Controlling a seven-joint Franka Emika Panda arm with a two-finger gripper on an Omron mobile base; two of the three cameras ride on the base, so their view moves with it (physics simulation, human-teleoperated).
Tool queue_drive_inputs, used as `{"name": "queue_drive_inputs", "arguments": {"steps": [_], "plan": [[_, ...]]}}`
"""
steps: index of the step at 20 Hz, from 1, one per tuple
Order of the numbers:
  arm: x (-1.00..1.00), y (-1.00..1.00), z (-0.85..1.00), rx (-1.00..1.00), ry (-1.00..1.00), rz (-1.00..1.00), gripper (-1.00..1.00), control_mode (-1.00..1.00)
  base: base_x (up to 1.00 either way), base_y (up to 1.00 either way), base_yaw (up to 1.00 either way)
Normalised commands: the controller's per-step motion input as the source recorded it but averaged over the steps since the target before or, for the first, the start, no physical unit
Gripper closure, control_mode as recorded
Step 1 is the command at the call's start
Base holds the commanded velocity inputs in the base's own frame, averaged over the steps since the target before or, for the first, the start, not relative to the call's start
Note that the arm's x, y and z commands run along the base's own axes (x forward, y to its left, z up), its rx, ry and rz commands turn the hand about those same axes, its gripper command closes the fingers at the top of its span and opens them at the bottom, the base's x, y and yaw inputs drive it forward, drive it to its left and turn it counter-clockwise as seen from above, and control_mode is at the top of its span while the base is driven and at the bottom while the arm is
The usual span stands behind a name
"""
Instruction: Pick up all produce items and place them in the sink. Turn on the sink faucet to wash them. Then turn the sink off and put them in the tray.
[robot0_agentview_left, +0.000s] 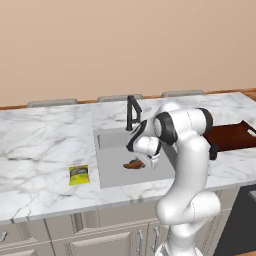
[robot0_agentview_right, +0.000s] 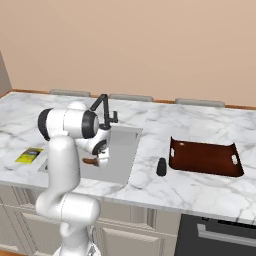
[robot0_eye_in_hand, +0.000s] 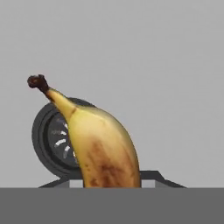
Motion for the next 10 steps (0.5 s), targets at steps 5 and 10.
{"name": "queue_drive_inputs", "arguments": {"steps": [5,10], "plan": [[0.70,-0.14,-0.48,-0.01,0.00,-0.02,1.00,-1.00,0.00,0.00,0.00],[0.46,-0.27,-0.32,0.00,0.01,0.00,1.00,-1.00,0.00,0.00,0.00]]}}
